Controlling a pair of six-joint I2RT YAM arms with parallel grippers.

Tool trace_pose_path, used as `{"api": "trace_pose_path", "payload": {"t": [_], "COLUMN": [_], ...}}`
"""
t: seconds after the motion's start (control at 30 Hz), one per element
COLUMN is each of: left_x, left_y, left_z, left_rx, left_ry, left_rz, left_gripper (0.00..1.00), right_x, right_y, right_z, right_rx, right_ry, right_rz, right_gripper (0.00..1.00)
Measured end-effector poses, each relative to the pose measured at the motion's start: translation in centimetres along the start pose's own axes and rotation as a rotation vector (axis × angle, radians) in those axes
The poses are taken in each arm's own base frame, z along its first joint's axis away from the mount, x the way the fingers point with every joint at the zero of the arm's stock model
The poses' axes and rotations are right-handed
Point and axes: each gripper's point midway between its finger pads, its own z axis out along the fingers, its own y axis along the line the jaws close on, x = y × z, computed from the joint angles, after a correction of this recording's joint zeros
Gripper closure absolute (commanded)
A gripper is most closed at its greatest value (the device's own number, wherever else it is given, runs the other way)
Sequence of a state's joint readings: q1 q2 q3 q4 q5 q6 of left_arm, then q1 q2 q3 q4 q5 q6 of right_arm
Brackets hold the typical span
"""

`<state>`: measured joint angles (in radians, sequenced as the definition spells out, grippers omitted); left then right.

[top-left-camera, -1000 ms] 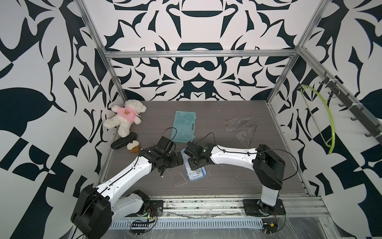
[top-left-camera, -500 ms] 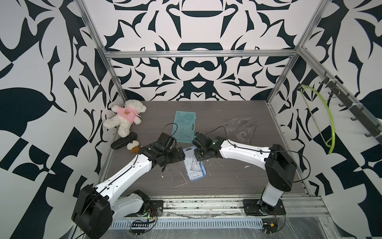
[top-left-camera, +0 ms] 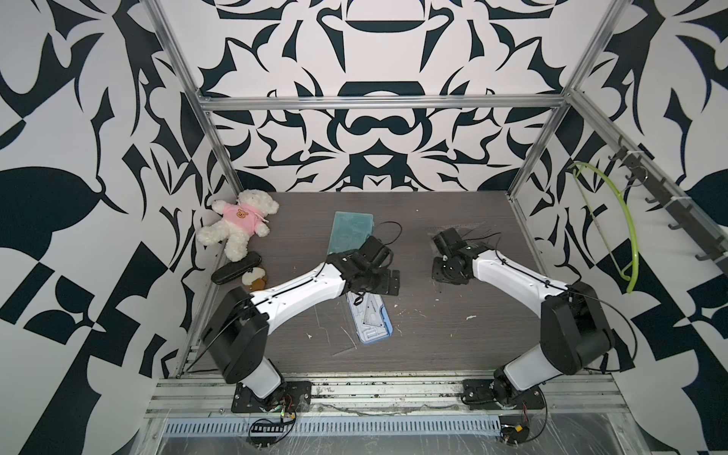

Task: Open the ruler set and take out the ruler
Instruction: Place the ruler at the center of the board.

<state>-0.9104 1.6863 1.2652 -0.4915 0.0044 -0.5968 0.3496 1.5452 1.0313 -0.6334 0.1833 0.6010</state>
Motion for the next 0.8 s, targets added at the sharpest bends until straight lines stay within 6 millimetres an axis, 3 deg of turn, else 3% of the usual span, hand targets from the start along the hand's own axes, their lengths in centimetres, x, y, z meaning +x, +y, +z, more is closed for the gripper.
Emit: {"api": "trace_pose_path", "payload": {"t": [0.13, 0.27, 0.5, 0.8], "left_x": [-0.4, 0.0, 0.4, 0.4], "left_y": [-4.5, -7.4, -8.1, -8.1], "left_z": [2.3, 3.3, 3.3, 3.3], "left_rx": [0.068, 0.13, 0.163, 0.167], "left_ry": [0.02, 0.041, 0.053, 0.055], "left_rz": [0.122, 0.216, 0.256, 0.264], "left_gripper": [0.01, 0.01, 0.01, 0.01], "right_x": [-1.5, -2.0, -1.8, -0.9], "right_y": [-4.0, -7.6, -11.2, -12.9], "right_z": [0.6, 1.2, 2.4, 4.8], "right_rx": [0.079, 0.151, 0.231, 0.277], "right_ry": [-0.01, -0.01, 0.018, 0.079], "right_rz": [0.094, 0.161, 0.205, 0.216], "right_gripper": [0.7, 0.71, 0.71, 0.7]}}
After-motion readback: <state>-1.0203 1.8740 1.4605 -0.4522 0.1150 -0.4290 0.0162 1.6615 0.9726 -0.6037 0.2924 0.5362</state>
